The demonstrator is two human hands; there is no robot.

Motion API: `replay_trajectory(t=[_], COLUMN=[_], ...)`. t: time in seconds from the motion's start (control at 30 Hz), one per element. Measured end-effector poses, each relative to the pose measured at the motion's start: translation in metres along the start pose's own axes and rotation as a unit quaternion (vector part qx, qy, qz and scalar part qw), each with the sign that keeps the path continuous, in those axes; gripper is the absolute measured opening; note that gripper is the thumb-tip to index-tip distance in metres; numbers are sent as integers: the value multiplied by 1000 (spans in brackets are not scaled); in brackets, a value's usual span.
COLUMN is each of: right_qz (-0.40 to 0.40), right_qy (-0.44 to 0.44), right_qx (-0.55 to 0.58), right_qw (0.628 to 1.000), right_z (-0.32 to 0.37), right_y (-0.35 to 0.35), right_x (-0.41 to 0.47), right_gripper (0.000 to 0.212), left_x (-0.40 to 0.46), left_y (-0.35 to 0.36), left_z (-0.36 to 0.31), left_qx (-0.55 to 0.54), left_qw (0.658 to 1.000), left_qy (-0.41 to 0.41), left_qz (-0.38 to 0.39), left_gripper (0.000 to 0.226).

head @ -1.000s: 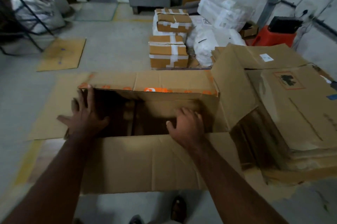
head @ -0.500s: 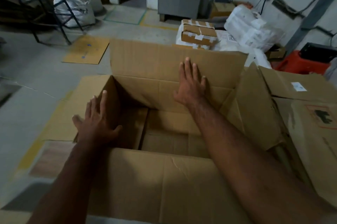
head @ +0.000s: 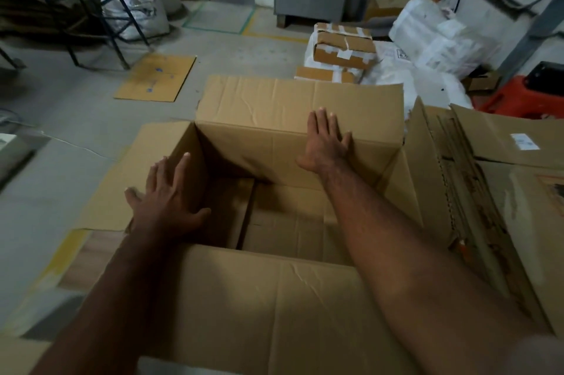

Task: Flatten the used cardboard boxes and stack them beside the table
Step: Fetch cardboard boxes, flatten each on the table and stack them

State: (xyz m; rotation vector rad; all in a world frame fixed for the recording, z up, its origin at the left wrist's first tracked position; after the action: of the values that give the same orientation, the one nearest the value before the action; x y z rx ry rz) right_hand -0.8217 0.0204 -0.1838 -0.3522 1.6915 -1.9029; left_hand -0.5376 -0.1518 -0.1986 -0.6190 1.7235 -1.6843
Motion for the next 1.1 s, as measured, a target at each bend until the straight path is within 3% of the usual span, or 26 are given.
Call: replay_trajectory(t=[0.13, 0.27, 0.37, 0.47, 0.53, 0.6, 0.67, 0.7, 0.8, 0.9, 0.97, 1.1], right_qz=[-28, -25, -21, -20, -15, -23, -50, -69, -150, -281, -355, -315], right_qy=[-10, -14, -19, -26, -40, -51, -56, -56, -34, 41, 113, 266], right_qx=[34, 65, 77, 75, 86, 98, 113, 114, 79, 23, 49, 235], right_qw=[999, 997, 997, 997, 995, 994, 991, 990, 985, 959, 927, 880], right_z=[4, 13, 26, 38, 45, 51, 56, 58, 52, 18, -12, -70], right_y=[-29, -43, -51, -63, -68, -72, -77, -79, -83, -81, -73, -10], right_x=[-35, -85, -132, -177, -206, -234, -260, -272, -301, -324, -341, -350], right_gripper=[113, 111, 107, 104, 99, 92, 85, 81, 74, 83, 98, 124], left_x=[0, -20, -70, -138, -167, -172, -170, -168, -155, -139, -137, -146], left_y=[-11, -51, -74, -90, -91, -100, -125, -135, -139, -121, -106, -50], left_z=[2, -34, -75, -101, -105, -107, -101, -95, -74, -44, -21, 21], left_qx=[12, -36, -157, -153, -73, 35, 77, 68, 25, -45, -99, -196], left_qw=[999, 991, 943, 885, 876, 893, 912, 917, 927, 941, 947, 957], left_qy=[14, 120, 248, 367, 416, 433, 398, 368, 290, 208, 154, 28], left_qz=[40, 56, 155, 242, 234, 116, -67, -135, -237, -264, -264, -210], left_gripper=[107, 82, 84, 99, 97, 69, 35, 29, 31, 54, 76, 112])
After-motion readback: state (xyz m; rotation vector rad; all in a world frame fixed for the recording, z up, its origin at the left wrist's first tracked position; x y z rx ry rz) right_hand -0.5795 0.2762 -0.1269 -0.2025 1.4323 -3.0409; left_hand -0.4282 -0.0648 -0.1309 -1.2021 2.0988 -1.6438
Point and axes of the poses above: each hand's wrist, its own x-axis towards the middle knuckle, its own y-axis out of the palm, z = x × y, the point moved 9 cm from there along x, towards the middle knuckle, and after that the axes turned 6 degrees about x, right-handed, at the moved point
